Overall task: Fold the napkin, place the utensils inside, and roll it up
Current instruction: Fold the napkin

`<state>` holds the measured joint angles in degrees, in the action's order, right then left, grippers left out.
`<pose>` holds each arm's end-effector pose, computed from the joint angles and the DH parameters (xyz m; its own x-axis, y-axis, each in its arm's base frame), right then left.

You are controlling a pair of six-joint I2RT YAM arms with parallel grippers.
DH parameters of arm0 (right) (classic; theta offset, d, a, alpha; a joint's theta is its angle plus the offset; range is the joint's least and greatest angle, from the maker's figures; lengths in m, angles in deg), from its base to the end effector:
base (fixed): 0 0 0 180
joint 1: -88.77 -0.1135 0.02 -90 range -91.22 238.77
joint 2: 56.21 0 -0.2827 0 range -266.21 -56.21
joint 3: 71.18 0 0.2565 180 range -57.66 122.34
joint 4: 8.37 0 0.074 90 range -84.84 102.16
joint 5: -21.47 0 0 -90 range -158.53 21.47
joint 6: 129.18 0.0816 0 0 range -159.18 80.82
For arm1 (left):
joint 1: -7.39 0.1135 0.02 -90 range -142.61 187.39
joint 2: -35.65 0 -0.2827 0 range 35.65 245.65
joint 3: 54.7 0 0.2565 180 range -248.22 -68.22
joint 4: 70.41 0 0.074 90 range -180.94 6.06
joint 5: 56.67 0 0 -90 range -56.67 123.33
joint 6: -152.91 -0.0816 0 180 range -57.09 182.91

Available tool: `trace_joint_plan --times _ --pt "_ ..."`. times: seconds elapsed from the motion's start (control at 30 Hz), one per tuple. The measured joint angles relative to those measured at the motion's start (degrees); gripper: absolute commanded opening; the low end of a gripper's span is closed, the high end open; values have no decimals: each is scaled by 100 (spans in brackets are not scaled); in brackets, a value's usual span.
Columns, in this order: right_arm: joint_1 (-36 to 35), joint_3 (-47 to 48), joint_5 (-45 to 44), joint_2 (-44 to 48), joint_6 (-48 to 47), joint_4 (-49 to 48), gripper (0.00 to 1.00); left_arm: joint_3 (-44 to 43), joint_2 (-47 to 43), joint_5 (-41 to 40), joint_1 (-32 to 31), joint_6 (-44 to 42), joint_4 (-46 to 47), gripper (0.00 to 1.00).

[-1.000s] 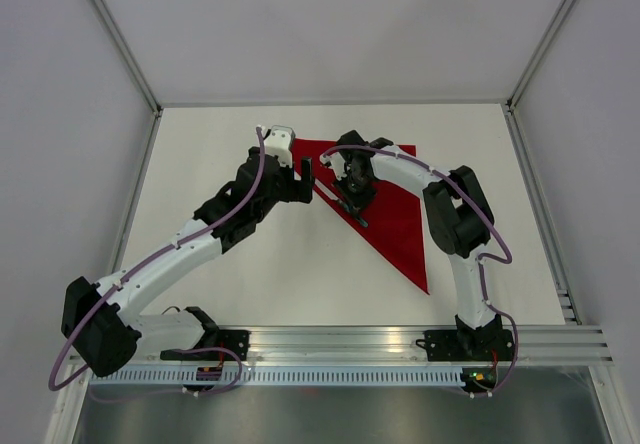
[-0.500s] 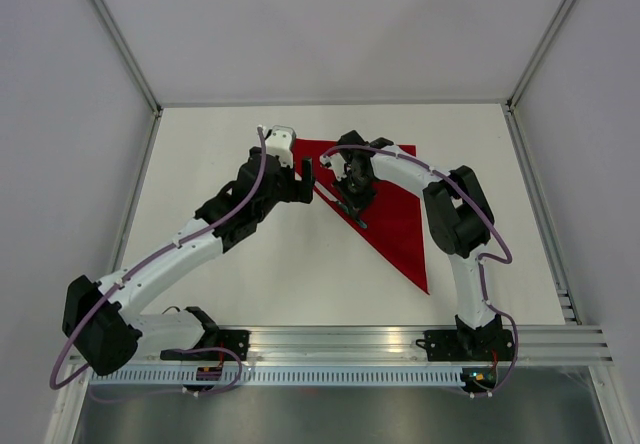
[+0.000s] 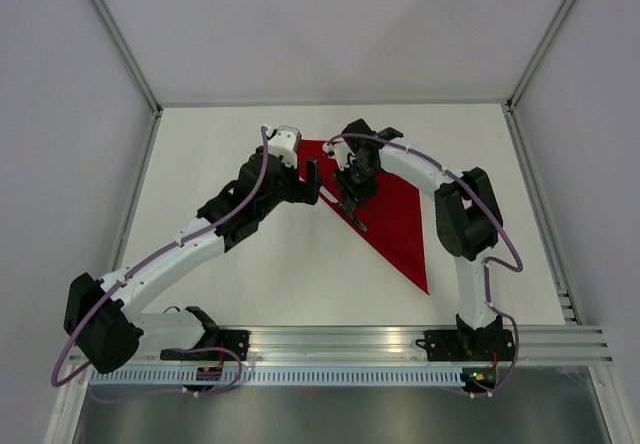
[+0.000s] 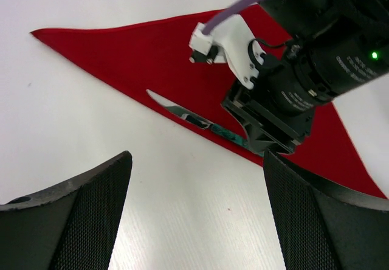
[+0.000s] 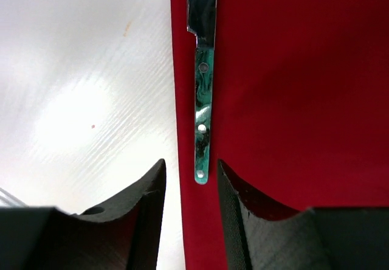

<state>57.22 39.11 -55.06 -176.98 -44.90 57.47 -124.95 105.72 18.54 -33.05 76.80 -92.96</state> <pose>0.3762 0.2533 0.1607 -0.7685 -0.5856 -0.2579 -0.6356 0.7453 0.2016 0.2582 -0.1927 0.3219 -0.3886 0.0262 -0.9210 0.3649 0.9223 -0.1277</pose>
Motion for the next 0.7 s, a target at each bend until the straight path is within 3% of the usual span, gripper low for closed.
trace_joint_plan --times 0.17,0.43,0.7 --pt "688 385 546 409 37 125 45 162 46 433 -262 -94 667 91" --pt "3093 317 1204 1408 251 -278 46 778 1207 177 -2369 -1200 2264 88" --pt "3611 -282 1429 1572 299 -514 46 988 2518 -275 -3683 -2083 3362 89"
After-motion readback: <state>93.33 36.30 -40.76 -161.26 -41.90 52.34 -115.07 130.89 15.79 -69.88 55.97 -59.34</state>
